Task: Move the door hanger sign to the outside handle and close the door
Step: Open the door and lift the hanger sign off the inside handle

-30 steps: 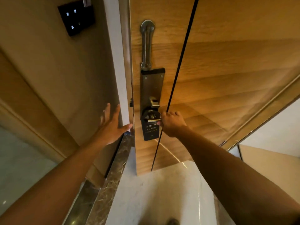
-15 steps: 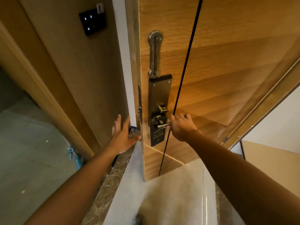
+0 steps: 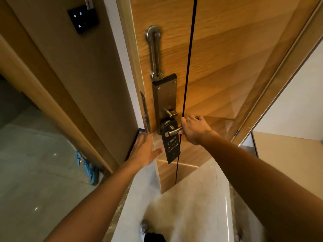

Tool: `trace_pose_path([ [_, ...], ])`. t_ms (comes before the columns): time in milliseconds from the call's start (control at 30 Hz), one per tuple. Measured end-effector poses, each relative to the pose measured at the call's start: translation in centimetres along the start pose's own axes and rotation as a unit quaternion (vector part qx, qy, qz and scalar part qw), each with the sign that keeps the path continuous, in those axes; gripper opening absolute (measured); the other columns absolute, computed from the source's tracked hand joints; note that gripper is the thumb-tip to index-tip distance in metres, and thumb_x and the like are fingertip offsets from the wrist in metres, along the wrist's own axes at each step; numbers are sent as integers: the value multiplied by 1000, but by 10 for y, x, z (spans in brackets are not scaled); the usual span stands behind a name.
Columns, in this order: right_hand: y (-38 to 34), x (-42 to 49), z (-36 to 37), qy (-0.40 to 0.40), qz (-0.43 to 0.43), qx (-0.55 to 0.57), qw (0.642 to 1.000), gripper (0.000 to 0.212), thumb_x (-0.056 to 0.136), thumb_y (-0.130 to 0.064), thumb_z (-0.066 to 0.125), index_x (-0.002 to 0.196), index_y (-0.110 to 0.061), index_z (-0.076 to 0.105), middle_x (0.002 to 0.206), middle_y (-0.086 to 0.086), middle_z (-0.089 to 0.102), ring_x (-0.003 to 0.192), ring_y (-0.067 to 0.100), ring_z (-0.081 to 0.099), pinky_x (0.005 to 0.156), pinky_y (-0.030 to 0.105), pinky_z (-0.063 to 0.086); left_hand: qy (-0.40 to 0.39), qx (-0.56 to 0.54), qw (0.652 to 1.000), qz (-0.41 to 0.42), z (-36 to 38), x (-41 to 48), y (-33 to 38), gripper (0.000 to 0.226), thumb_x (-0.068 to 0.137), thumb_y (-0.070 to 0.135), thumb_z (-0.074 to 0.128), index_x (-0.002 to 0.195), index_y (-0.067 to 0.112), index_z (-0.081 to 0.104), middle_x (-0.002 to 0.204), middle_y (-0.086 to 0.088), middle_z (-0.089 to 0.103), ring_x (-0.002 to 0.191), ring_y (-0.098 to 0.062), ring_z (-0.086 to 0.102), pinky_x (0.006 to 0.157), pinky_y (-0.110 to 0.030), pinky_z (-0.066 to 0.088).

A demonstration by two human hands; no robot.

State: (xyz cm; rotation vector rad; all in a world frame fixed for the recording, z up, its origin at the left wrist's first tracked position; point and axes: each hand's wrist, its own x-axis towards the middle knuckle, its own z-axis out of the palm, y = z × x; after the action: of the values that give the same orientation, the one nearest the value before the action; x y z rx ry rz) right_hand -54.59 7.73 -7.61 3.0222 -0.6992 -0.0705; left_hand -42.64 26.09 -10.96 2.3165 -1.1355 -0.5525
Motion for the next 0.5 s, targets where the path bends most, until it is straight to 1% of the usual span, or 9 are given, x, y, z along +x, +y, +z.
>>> trace_pose_path([
  [67,0,-5,-2,-6,3,-1,1000,37,92,-40,39,117,-13,40,129,14,51,125,30,38,102,53,31,-8,-16,1000,-3,6,-1,7,61,83,40,63,134,21,36,141,-9,38,127,-27,39,97,-39,41],
  [100,0,-7,-3,-7,6,-2,1000,37,92,-41,39,117,-13,40,130,14,51,126,30,38,103,53,31,-9,-30,1000,-2,9,-2,11,56,84,38,63,131,19,40,137,-9,43,121,-25,46,90,-34,44],
  [133,0,-8,-4,-8,7,-4,1000,38,92,-41,39,118,-13,40,129,13,50,126,29,38,103,52,30,-9,-43,999,-1,11,-2,14,51,84,35,63,128,16,44,134,-9,47,117,-24,50,83,-30,44],
  [167,1,-10,-3,-6,5,-6,1000,38,92,-41,39,118,-13,41,129,13,51,125,29,38,102,51,31,-9,-57,998,0,13,-2,17,48,85,33,63,126,14,47,131,-9,51,114,-23,52,80,-27,42],
  [267,4,-15,-1,6,3,-2,1000,39,92,-42,39,118,-13,40,126,13,51,122,29,40,100,49,33,-22,-107,994,-24,18,2,23,42,86,31,62,123,13,51,128,-7,56,117,-24,53,82,-29,41],
  [400,6,-18,6,24,10,17,1000,42,91,-44,40,122,-14,38,126,12,49,122,29,38,99,47,34,-26,-179,982,-53,27,9,25,32,87,27,62,115,12,58,121,-6,63,114,-22,56,85,-30,43],
  [500,8,-20,10,33,11,33,999,42,91,-44,41,123,-17,37,128,11,47,124,29,36,103,50,28,-14,-228,971,-77,38,11,24,25,88,19,61,112,11,60,114,-6,66,109,-16,57,85,-29,44],
])
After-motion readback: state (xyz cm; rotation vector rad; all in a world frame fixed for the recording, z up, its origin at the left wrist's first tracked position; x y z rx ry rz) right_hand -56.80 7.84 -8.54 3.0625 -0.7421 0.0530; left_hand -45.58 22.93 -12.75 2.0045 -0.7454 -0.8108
